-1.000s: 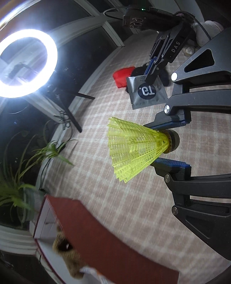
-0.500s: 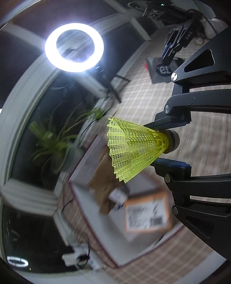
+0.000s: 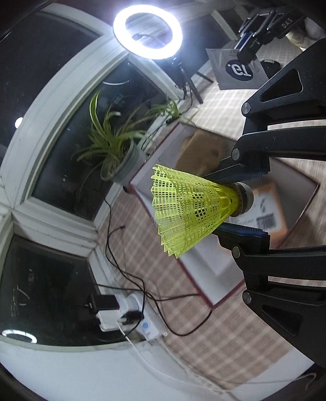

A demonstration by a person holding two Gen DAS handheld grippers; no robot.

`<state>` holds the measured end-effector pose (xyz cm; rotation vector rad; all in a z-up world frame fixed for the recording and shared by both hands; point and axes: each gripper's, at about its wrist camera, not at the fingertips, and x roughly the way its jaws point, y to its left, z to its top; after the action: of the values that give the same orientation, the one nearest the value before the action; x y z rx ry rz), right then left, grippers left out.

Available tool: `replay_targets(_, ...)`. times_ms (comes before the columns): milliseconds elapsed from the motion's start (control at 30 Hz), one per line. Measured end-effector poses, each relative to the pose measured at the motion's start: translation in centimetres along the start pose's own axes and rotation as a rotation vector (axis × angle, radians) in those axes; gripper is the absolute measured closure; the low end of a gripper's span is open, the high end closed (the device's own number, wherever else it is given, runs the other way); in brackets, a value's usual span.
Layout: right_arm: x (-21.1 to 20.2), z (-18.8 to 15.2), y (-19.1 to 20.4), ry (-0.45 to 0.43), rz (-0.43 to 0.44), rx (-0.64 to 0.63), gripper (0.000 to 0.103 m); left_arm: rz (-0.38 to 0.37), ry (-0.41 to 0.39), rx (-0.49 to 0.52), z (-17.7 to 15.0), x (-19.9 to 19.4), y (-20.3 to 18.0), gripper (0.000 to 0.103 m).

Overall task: Organize soft objects
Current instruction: 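Carry the shuttlecock and grey packet over the box with both tools, then open both tools to drop the shuttlecock and packet into the box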

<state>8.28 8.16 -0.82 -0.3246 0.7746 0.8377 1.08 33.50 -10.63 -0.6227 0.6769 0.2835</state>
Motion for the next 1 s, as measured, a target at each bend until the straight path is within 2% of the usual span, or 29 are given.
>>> replay_targets(400,7.1,2.9,6.4,0.039,-0.04,-0.111,0.092,-0.03,0.086,-0.006,0.2,2.6,2.3,0.075)
replay_targets(600,9.7,3.1,7.0,0.074,-0.056,-0.109,0.092,-0.011,0.092,0.005,0.7,3.4,2.6,0.075)
replay_targets(833,11.0,3.1,7.5,0.097,-0.069,-0.118,0.091,-0.008,0.108,0.009,0.8,3.8,2.8,0.074)
replay_targets(900,11.1,3.1,7.5,0.1,-0.07,-0.124,0.087,-0.006,0.114,0.003,0.8,3.9,2.8,0.07)
replay_targets(1000,11.3,3.0,7.6,0.107,-0.057,-0.131,0.07,0.007,0.119,-0.016,0.9,3.9,3.0,0.056)
